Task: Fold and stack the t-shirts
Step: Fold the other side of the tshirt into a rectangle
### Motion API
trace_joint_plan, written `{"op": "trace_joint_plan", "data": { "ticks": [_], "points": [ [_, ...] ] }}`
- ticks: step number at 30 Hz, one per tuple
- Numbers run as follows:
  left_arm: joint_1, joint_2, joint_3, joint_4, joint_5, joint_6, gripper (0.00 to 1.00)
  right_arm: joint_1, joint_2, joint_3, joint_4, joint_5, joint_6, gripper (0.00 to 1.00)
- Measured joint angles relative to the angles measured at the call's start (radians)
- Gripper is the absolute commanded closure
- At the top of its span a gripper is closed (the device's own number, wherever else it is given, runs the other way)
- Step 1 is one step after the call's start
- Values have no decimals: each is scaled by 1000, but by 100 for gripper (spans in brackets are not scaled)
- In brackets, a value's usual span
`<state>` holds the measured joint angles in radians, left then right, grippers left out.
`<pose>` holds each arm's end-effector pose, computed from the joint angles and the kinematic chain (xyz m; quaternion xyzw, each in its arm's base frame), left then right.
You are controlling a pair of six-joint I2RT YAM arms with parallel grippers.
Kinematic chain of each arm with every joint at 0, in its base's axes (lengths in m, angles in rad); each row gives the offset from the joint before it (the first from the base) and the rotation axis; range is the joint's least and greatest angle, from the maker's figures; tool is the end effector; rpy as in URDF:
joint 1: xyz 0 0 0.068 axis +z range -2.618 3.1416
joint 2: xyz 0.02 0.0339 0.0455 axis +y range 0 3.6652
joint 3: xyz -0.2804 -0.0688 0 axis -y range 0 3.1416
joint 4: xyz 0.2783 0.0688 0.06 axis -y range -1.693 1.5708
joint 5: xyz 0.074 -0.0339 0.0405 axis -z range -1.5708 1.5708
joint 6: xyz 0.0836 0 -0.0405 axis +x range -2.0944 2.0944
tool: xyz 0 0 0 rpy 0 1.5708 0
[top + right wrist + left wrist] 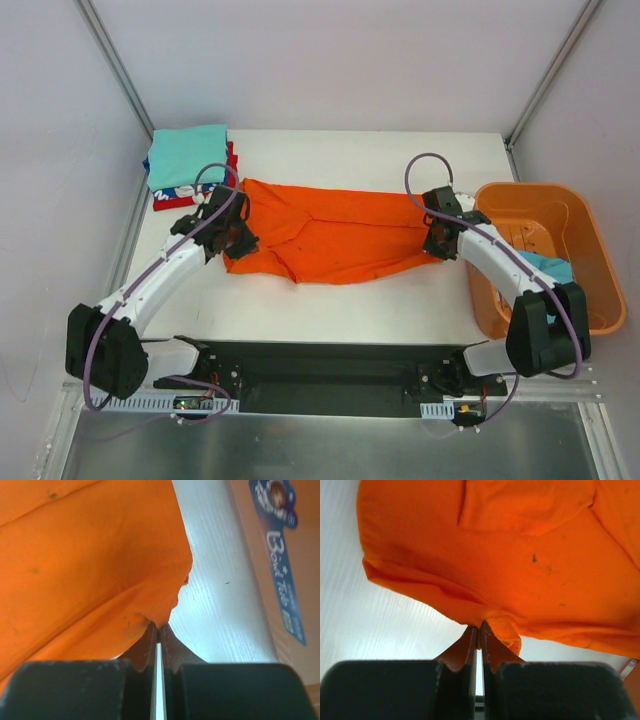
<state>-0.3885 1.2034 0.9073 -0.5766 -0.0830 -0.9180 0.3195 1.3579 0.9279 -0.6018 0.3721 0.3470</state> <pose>0.2841 -0.1088 0.2309 -0.2594 0.9025 -0.1767 0.2950 0.3102 0.0706 0.1957 0.0623 0.9465 -0.0829 0.3056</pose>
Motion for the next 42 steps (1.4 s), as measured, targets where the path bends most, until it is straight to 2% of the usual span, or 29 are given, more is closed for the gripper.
{"op": "trace_joint_plan", "data": {
  "ticks": [13, 32, 34, 35, 36, 38, 39, 40, 42],
  "points": [
    [120, 299, 330, 45, 49, 138, 100, -74, 285, 288, -74, -64, -98, 99],
    [182, 587, 605, 49, 96, 217, 100, -161, 425, 417, -119, -78, -142, 95],
    [188, 613, 627, 48, 103, 222, 100, -166, 439, 429, -120, -79, -143, 93],
    [189, 625, 637, 48, 103, 223, 100, -169, 444, 433, -120, -79, -143, 86],
    [193, 642, 651, 48, 104, 225, 99, -171, 451, 438, -122, -81, -143, 83],
    [195, 674, 680, 49, 105, 229, 84, -176, 466, 449, -122, -85, -148, 77],
    [201, 692, 694, 48, 105, 232, 68, -177, 474, 455, -122, -88, -151, 71],
    [201, 710, 710, 46, 105, 235, 46, -179, 483, 463, -123, -92, -155, 64],
    [201, 756, 751, 48, 109, 254, 30, -179, 502, 481, -123, -105, -168, 53]
  ]
}}
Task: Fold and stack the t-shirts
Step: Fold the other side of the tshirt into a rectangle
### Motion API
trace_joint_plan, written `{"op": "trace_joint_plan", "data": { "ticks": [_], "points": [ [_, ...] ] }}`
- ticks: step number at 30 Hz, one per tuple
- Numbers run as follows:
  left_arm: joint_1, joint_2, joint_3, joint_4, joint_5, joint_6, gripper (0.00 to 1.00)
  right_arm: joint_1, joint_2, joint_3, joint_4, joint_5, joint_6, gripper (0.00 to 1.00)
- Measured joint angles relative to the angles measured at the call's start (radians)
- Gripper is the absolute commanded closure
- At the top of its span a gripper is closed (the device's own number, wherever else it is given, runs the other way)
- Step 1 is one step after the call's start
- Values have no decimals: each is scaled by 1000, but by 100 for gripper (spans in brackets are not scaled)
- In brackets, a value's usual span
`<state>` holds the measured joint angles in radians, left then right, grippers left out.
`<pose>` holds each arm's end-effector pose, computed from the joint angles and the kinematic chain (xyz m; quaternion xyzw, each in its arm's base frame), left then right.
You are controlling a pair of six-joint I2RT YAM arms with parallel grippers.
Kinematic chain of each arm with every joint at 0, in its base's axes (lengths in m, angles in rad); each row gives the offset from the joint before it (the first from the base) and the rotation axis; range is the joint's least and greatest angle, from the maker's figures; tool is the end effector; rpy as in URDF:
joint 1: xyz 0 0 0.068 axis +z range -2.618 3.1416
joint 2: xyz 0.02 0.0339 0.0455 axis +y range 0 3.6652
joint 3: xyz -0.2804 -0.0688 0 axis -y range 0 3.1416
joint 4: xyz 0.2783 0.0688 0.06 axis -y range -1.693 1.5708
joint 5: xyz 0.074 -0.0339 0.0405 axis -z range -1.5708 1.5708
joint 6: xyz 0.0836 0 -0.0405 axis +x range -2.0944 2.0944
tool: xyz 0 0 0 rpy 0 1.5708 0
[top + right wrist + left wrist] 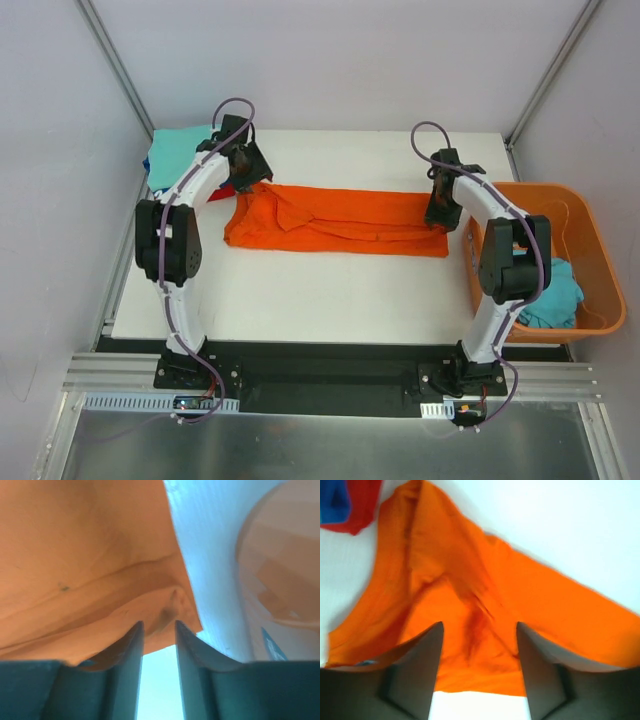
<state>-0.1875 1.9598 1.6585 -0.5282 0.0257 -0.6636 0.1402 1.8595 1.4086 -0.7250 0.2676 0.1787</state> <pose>0.5069 -0.0984 0.2314 -0.2153 0.9068 -0.1604 0.3249 0.4348 0.0390 0.1723 0.0449 0.9711 -0.0983 0.2127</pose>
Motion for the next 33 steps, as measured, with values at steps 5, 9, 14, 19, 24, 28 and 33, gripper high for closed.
{"op": "trace_joint_plan", "data": {
  "ticks": [5, 9, 14, 19, 24, 28, 33],
  "points": [
    [6, 116, 115, 0, 65, 26, 1, 1, 13, 32, 13, -99, -48, 6],
    [5, 111, 108, -3, 98, 34, 1, 23, -3, 35, 25, -172, -91, 3],
    [-11, -23, -71, 10, 97, 41, 1, 101, -67, 27, 40, -221, -113, 3],
    [-89, -147, -219, -4, 97, 28, 1, 177, -149, -47, 80, -255, -112, 3],
    [-133, -105, -230, 15, 131, 20, 1, 194, -154, -127, 94, -282, -108, 3],
    [-125, -20, -202, 32, 141, 18, 1, 198, -154, -163, 92, -283, -104, 3],
    [-125, 74, -138, 35, 140, 18, 1, 198, -157, -169, 90, -276, -101, 3]
  ]
}}
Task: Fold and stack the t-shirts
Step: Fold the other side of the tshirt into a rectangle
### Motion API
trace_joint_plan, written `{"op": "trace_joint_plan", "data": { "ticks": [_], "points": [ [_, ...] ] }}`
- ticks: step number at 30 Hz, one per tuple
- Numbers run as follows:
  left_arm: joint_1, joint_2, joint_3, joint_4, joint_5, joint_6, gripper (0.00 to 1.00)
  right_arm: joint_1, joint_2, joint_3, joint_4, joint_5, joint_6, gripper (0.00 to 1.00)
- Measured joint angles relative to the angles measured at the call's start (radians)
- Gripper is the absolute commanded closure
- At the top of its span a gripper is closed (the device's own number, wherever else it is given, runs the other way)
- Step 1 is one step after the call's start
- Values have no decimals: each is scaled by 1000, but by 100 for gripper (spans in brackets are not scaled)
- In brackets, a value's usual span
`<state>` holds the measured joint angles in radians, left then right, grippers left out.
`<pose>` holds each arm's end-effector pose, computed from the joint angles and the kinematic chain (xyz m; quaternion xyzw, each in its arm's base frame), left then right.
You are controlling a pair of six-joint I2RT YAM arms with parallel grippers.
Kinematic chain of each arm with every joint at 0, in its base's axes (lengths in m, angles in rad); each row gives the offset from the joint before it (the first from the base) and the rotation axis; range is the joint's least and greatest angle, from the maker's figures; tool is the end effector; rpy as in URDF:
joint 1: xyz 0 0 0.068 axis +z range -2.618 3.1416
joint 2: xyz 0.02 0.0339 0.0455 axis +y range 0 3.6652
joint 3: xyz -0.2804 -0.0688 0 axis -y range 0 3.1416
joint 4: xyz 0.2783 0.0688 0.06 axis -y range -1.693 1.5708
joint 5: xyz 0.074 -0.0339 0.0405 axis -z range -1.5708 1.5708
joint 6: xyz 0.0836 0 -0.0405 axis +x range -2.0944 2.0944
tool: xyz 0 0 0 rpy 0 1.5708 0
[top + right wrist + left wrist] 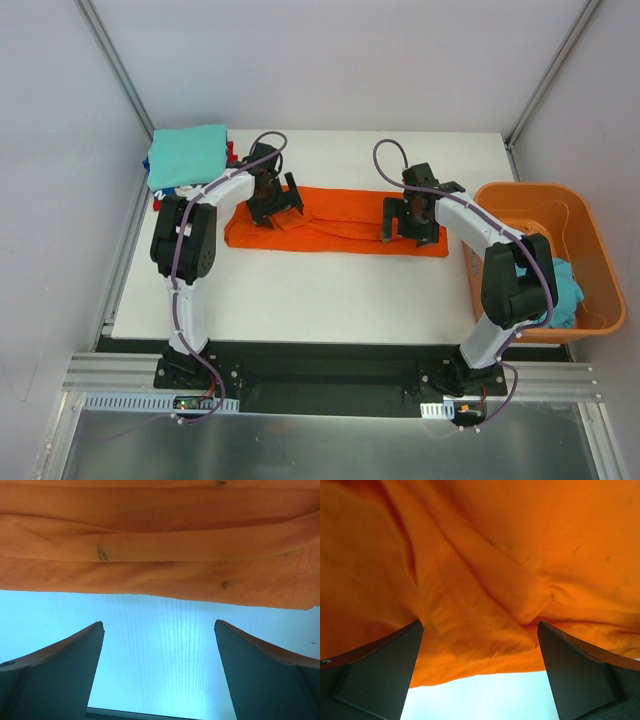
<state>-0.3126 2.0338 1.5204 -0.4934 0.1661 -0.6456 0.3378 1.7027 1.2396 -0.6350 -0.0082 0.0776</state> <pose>0.4722 -0.1672 0.1477 -0.1359 0.9478 -0.1985 0.2094 0.3813 0.1347 0.1805 -0.1271 0.9639 0.0522 0.2283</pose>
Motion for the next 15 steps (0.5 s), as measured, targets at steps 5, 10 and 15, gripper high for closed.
{"op": "trace_joint_plan", "data": {
  "ticks": [5, 10, 15],
  "points": [
    [0, 70, 86, 11, 6, -2, 1, 0, -1, 0, -10, 33, 0, 3],
    [0, 117, 166, 17, 14, -2, 1, 0, -1, 0, -21, 62, 0, 3],
    [0, 210, 342, 18, 49, -4, 1, 0, -1, 2, -28, 76, 0, 3]
  ]
}}
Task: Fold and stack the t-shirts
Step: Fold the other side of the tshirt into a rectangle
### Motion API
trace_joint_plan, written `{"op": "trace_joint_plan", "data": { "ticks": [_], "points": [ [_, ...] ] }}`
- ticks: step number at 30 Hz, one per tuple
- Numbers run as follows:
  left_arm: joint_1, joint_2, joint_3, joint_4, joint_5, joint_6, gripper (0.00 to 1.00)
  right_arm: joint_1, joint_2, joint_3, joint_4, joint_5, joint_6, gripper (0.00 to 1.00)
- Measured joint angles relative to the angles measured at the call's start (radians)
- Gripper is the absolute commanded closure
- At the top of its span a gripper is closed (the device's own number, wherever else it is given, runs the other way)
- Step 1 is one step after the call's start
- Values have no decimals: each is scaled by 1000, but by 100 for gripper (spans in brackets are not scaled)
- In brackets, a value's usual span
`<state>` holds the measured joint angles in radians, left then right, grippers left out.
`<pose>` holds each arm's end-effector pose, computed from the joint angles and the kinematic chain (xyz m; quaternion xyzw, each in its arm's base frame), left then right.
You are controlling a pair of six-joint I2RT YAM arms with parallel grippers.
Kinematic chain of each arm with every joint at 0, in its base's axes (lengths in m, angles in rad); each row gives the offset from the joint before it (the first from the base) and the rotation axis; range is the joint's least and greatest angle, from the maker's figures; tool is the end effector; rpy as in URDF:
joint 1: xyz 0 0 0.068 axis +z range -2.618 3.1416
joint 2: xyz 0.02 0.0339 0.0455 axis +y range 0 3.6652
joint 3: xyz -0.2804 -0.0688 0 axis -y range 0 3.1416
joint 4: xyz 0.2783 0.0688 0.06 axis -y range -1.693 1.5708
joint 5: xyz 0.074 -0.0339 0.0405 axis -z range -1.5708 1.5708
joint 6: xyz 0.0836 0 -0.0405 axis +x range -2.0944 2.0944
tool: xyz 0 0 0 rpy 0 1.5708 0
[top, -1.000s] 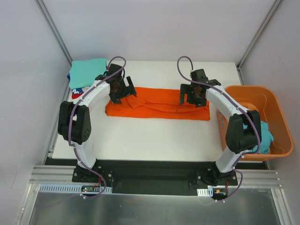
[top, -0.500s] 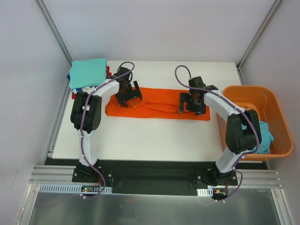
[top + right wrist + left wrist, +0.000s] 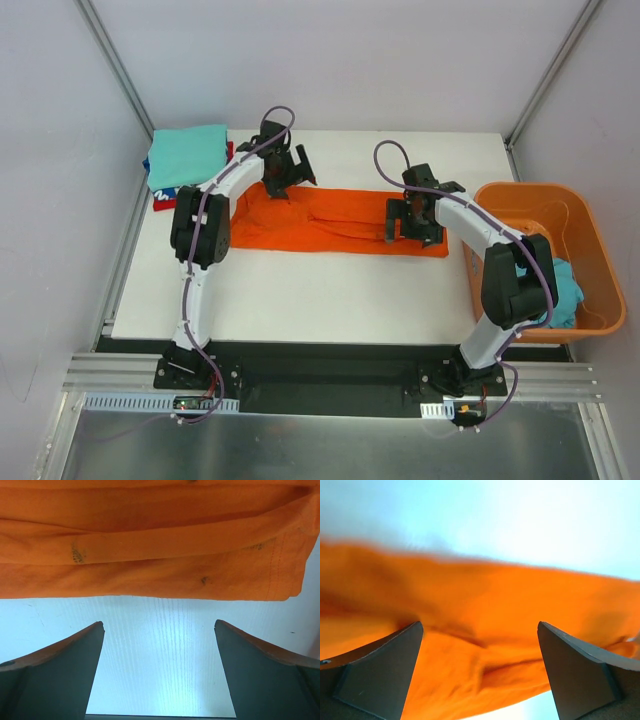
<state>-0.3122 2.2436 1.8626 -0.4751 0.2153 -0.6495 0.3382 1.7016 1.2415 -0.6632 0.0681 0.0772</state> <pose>0.5440 -0.1944 0.1674 -0.1193 0.9245 -0.2501 0.2618 0.3799 0.1276 0.1798 -0.1193 0.9672 0.0132 0.2238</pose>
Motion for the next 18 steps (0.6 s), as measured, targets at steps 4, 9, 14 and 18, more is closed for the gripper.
{"op": "trace_joint_plan", "data": {
  "ticks": [4, 9, 14, 18],
  "points": [
    [-1, 90, 156, 27, 50, -13, 1, 0, 1, 16, -13, 14, 0, 3],
    [-1, 101, 169, 40, 68, -16, 1, -1, 20, 82, -30, 53, -8, 3],
    [-8, -31, -43, 41, 13, -8, 1, -24, 134, 251, -40, 69, -30, 3],
    [-43, -267, -290, 24, -98, -2, 1, -57, 289, 426, -35, 73, -46, 3]
  ]
}}
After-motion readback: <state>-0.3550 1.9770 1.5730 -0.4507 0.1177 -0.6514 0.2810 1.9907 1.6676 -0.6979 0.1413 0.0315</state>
